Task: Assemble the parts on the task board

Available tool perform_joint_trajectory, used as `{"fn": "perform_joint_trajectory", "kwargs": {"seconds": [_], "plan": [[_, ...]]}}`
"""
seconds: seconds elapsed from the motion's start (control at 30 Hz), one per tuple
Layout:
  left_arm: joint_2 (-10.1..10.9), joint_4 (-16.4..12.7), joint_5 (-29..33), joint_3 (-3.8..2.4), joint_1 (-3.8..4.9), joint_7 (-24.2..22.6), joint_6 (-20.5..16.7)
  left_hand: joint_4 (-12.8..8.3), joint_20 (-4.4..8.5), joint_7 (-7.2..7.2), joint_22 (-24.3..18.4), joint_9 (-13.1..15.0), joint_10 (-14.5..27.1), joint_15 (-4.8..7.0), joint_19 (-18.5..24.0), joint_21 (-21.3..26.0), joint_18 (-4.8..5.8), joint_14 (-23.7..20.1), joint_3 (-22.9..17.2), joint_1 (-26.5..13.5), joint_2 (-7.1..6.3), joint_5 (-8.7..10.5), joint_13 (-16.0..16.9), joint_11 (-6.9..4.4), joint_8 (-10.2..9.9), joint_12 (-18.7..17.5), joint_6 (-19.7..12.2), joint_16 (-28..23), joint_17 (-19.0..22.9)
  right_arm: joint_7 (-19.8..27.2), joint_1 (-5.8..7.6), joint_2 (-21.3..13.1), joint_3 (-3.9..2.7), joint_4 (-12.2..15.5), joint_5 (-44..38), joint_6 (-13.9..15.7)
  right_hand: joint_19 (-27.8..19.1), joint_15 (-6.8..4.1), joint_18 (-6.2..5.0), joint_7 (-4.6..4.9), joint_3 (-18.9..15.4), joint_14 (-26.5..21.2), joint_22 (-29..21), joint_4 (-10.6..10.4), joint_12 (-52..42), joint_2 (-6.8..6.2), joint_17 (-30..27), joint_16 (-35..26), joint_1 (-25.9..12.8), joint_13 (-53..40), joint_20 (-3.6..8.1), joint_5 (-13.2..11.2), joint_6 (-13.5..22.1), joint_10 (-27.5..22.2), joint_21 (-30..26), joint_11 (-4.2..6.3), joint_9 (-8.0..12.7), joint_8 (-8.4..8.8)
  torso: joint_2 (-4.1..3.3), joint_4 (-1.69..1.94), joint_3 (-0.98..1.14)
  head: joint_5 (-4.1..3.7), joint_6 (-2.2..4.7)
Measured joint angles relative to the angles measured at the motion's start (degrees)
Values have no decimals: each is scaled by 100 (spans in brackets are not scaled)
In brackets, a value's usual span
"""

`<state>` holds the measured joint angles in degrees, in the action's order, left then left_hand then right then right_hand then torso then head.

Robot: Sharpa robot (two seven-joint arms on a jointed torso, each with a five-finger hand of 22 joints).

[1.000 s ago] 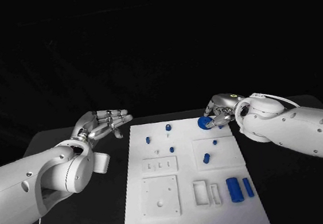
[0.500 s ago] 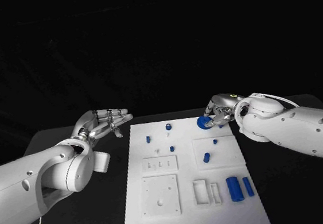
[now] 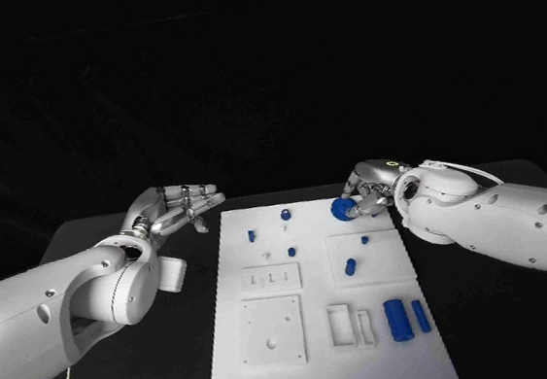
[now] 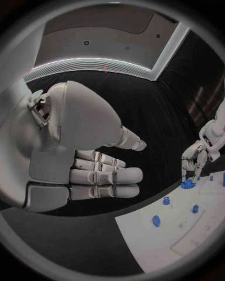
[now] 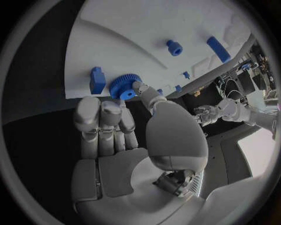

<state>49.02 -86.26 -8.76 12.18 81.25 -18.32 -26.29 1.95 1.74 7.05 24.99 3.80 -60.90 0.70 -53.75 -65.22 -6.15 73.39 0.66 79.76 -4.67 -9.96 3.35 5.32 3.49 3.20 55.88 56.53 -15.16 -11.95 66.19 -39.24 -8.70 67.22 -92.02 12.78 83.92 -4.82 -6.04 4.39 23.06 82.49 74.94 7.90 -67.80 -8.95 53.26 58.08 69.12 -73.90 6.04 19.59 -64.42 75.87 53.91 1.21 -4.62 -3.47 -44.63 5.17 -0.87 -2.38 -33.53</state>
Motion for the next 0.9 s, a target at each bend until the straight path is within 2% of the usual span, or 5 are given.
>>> {"fn": "perform_joint_trajectory", "kwargs": {"seconds": [0.2,0.47,0.73,0.9], "plan": [[2,-1,0,0,0,0,0,0,0,0,0,0,0,0,0,0,0,0,0,0,0,0,0,0,0,0,0,0,0,-129,-26,-72,15,316,-125,151,-10,-20,28,0,62,21,0,2,0,16,10,0,-16,-4,10,-73,0,7,0,7,-3,0,1,-1,-1,35,-13],[4,6,-2,0,0,1,0,0,0,0,0,0,0,0,0,0,0,0,0,0,0,0,0,0,0,0,0,0,0,-350,-15,-88,-21,896,-358,421,12,-20,35,0,100,22,-1,-23,0,-11,10,0,-52,-4,32,-117,0,8,0,5,-32,2,7,-5,-3,64,-14],[1,7,-3,0,0,-1,-3,0,0,0,1,0,0,0,0,0,0,0,0,0,0,0,0,0,0,0,0,0,0,-513,-13,114,-25,1071,-513,586,13,-19,37,0,118,22,-1,-41,0,-11,9,0,-52,-3,32,-117,0,10,0,3,-13,5,6,-5,-2,96,-2],[-7,9,-4,0,0,-1,-3,0,0,0,-20,0,0,21,0,-23,0,21,0,0,0,0,0,0,0,0,0,24,0,-572,-12,303,-20,1079,-599,655,13,-19,37,0,118,22,-2,-41,0,-11,9,0,-52,-3,31,-117,0,11,0,3,-13,22,4,-5,-1,102,9]]}}
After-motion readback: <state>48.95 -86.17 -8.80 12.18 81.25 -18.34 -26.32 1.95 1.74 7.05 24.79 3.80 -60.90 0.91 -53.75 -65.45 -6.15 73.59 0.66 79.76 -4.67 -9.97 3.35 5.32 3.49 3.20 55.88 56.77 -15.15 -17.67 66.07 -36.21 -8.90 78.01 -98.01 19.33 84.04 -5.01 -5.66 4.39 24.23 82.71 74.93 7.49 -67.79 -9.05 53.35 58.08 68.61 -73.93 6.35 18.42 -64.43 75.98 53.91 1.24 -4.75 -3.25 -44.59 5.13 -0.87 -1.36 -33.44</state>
